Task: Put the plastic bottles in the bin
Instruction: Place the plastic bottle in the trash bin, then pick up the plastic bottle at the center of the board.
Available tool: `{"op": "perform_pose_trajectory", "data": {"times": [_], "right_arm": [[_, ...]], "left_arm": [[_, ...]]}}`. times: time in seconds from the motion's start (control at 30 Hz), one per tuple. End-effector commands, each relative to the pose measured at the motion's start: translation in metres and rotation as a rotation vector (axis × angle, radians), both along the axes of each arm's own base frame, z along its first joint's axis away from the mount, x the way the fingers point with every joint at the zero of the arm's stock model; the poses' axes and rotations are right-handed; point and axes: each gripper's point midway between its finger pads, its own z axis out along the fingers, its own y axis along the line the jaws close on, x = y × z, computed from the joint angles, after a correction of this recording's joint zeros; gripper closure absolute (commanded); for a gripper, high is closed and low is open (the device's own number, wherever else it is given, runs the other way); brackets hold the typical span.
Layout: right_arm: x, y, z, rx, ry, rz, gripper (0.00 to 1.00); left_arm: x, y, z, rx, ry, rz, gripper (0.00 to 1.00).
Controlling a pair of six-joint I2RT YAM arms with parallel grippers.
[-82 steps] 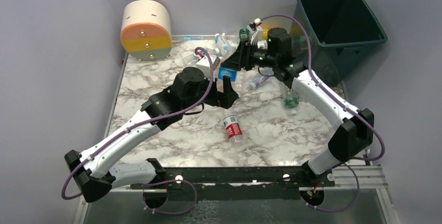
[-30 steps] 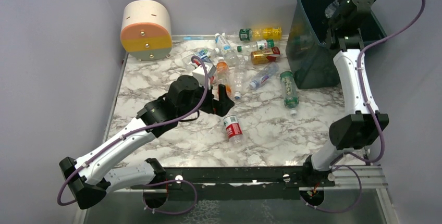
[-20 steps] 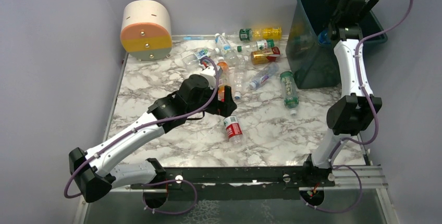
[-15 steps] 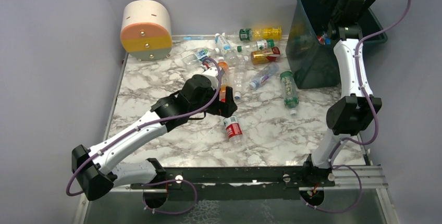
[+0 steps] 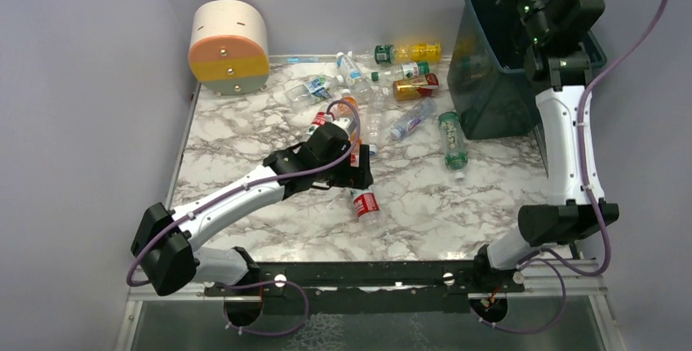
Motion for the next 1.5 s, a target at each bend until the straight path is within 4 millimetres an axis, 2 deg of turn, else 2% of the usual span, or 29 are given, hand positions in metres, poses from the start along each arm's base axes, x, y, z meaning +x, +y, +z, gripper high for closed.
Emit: {"op": "perform_pose_trajectory", "data": {"times": [0.0, 0.1, 0.2, 0.33, 0.67, 0.9, 1.0, 1.17, 1.37, 1.47], "right_arm": [[-0.028, 0.106, -0.043, -0.086, 0.125, 0.366, 0.01], [-0.047, 0.149, -0.074, -0.081, 0.2, 0.5, 0.01], [-0.062, 0.165, -0.099, -0.048, 0.257, 0.561, 0.01], [-0.072, 0.174, -0.133, -0.04, 0.342, 0.602, 0.01], [-0.092, 0.2, -0.217, -0.012, 0.547, 0.683, 0.01], [-0.094, 0.198, -0.251, -0.016, 0.617, 0.668, 0.01], [-0.095, 0.197, -0.264, -0.02, 0.642, 0.662, 0.01], [-0.099, 0.196, -0.284, -0.021, 0.683, 0.665, 0.01], [-0.102, 0.196, -0.299, -0.026, 0.716, 0.669, 0.0], [-0.103, 0.195, -0.304, -0.025, 0.73, 0.668, 0.0]], "left_arm": [[-0.014, -0.003, -0.02, -0.045, 0.123, 0.046, 0.01], [-0.024, -0.003, -0.032, -0.08, 0.184, 0.073, 0.01], [-0.035, -0.004, -0.046, -0.119, 0.241, 0.094, 0.01], [-0.042, -0.003, -0.063, -0.13, 0.279, 0.123, 0.01], [-0.036, -0.026, -0.083, -0.116, 0.302, 0.145, 0.01], [-0.035, -0.026, -0.115, -0.015, 0.325, 0.144, 0.01], [-0.034, -0.026, -0.123, 0.01, 0.329, 0.14, 0.02], [-0.033, -0.027, -0.125, 0.022, 0.325, 0.125, 0.19], [-0.034, -0.024, -0.119, 0.023, 0.311, 0.11, 0.43], [-0.033, -0.021, -0.111, 0.03, 0.289, 0.105, 0.46]]}}
